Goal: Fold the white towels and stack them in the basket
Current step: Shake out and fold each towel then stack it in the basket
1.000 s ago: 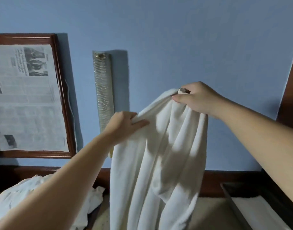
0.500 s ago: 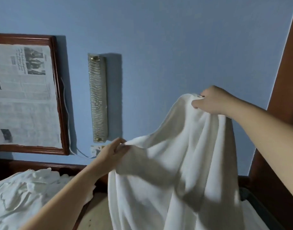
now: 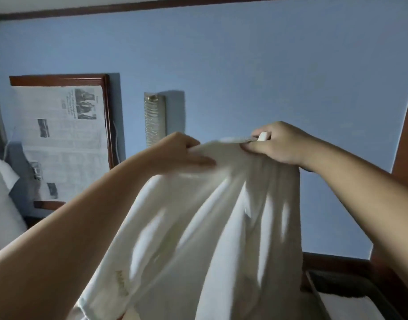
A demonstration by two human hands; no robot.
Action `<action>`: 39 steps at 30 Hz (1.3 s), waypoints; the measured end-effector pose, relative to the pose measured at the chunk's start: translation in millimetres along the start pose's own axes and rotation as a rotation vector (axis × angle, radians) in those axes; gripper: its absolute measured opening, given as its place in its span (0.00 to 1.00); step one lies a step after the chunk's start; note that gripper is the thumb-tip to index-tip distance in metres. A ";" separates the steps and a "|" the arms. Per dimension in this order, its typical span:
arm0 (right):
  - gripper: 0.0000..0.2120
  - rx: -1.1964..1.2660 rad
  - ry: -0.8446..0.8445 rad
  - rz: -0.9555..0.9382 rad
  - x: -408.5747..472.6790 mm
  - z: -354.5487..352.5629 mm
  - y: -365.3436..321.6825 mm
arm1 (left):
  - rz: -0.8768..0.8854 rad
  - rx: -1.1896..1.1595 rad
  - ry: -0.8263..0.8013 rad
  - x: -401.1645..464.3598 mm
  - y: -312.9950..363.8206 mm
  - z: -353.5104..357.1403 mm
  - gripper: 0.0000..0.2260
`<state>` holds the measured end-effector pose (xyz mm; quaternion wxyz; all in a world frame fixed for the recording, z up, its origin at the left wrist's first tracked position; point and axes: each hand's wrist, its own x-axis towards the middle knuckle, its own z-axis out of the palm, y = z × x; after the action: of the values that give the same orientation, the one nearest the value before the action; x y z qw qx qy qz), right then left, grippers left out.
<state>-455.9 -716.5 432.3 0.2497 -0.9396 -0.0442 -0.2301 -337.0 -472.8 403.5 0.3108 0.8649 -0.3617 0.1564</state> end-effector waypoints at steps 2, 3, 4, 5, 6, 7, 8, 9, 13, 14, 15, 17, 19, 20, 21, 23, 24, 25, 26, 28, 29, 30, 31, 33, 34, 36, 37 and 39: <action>0.22 0.004 0.054 -0.017 -3.4 0.4 -3.6 | -0.143 -0.093 -0.068 -17.5 -25.2 11.5 0.14; 0.22 0.007 0.076 -0.026 -5.1 0.9 -5.4 | -0.198 -0.148 -0.102 -27.9 -41.2 18.1 0.14; 0.22 0.014 0.096 -0.024 -6.6 0.6 -5.7 | -0.236 -0.200 -0.151 -39.1 -58.9 23.9 0.14; 0.23 0.021 0.115 -0.017 -7.5 -0.3 -4.6 | -0.266 -0.257 -0.208 -52.2 -75.7 29.2 0.13; 0.22 0.008 0.136 -0.002 -8.9 -1.9 -3.2 | -0.294 -0.311 -0.263 -66.5 -91.0 33.1 0.13; 0.22 -0.008 0.154 0.029 -10.2 -3.9 -0.1 | -0.317 -0.364 -0.300 -80.8 -104.0 35.2 0.11; 0.21 -0.023 0.168 0.065 -11.9 -6.6 3.7 | -0.333 -0.412 -0.320 -94.0 -115.1 35.4 0.09; 0.21 -0.039 0.177 0.103 -14.3 -9.7 7.4 | -0.344 -0.454 -0.326 -104.7 -124.3 32.9 0.08; 0.20 -0.102 0.123 0.260 -24.9 -18.7 25.2 | -0.383 -0.584 -0.269 -115.1 -144.5 7.5 0.23; 0.20 -0.141 0.073 0.291 -27.6 -20.2 24.8 | -0.372 -0.601 -0.237 -112.9 -141.0 -0.8 0.27; 0.20 -0.195 0.012 0.301 -29.9 -20.5 21.6 | -0.338 -0.606 -0.188 -109.8 -133.3 -8.7 0.26; 0.18 -0.324 -0.111 0.235 -35.8 -18.2 1.2 | -0.200 -0.614 -0.106 -99.8 -104.9 -23.0 0.15; 0.14 -0.336 -0.202 0.123 -42.8 -5.5 -29.0 | -0.047 -0.603 -0.099 -83.9 -67.8 -32.1 0.09; 0.21 -0.293 -0.247 0.099 -46.3 4.5 -43.7 | 0.016 -0.581 -0.114 -75.4 -49.2 -33.1 0.08; 0.29 -0.228 -0.274 0.099 -49.2 15.5 -56.7 | 0.072 -0.539 -0.128 -67.8 -31.2 -32.5 0.10; 0.30 -0.116 -0.290 0.088 -48.8 38.3 -67.7 | 0.165 -0.432 -0.153 -55.7 -0.3 -28.7 0.11; 0.23 -0.075 -0.285 0.064 -46.8 47.0 -67.2 | 0.201 -0.387 -0.160 -51.7 10.1 -27.6 0.10; 0.15 -0.051 -0.253 0.034 -46.0 51.1 -65.5 | 0.232 -0.339 -0.159 -49.5 17.1 -28.2 0.11; 0.11 -0.038 -0.209 0.011 -46.6 50.6 -62.6 | 0.248 -0.279 -0.145 -46.7 19.7 -30.2 0.13; 0.12 -0.036 -0.117 0.012 -48.0 41.4 -53.1 | 0.223 -0.106 -0.124 -45.3 14.4 -36.7 0.14; 0.14 -0.017 -0.088 0.024 -49.6 35.0 -49.0 | 0.192 -0.010 -0.125 -46.5 9.7 -40.3 0.14; 0.16 0.010 -0.068 0.042 -50.0 29.0 -44.9 | 0.162 0.076 -0.126 -48.6 6.0 -42.4 0.13; 0.18 0.026 -0.051 0.066 -50.4 23.4 -42.3 | 0.138 0.145 -0.120 -50.3 3.3 -42.9 0.13; 0.23 0.005 -0.015 0.063 -50.7 16.4 -41.4 | 0.108 0.211 -0.071 -54.1 1.4 -43.7 0.11; 0.24 -0.003 0.000 0.050 -51.4 14.2 -40.2 | 0.094 0.202 -0.033 -56.0 3.3 -45.1 0.10; 0.23 0.003 0.020 0.037 -52.0 11.0 -36.0 | 0.070 0.123 0.058 -60.0 6.1 -48.5 0.09; 0.23 -0.014 0.021 0.026 -52.5 8.8 -35.7 | 0.067 0.092 0.095 -61.4 6.7 -50.5 0.09; 0.23 -0.082 0.015 0.000 -53.6 2.2 -36.5 | 0.072 0.093 0.102 -64.1 9.3 -53.0 0.08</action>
<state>-510.0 -681.9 422.7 0.2111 -0.9473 -0.0330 -0.2387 -390.3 -409.4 415.9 0.2823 0.8558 -0.3685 0.2282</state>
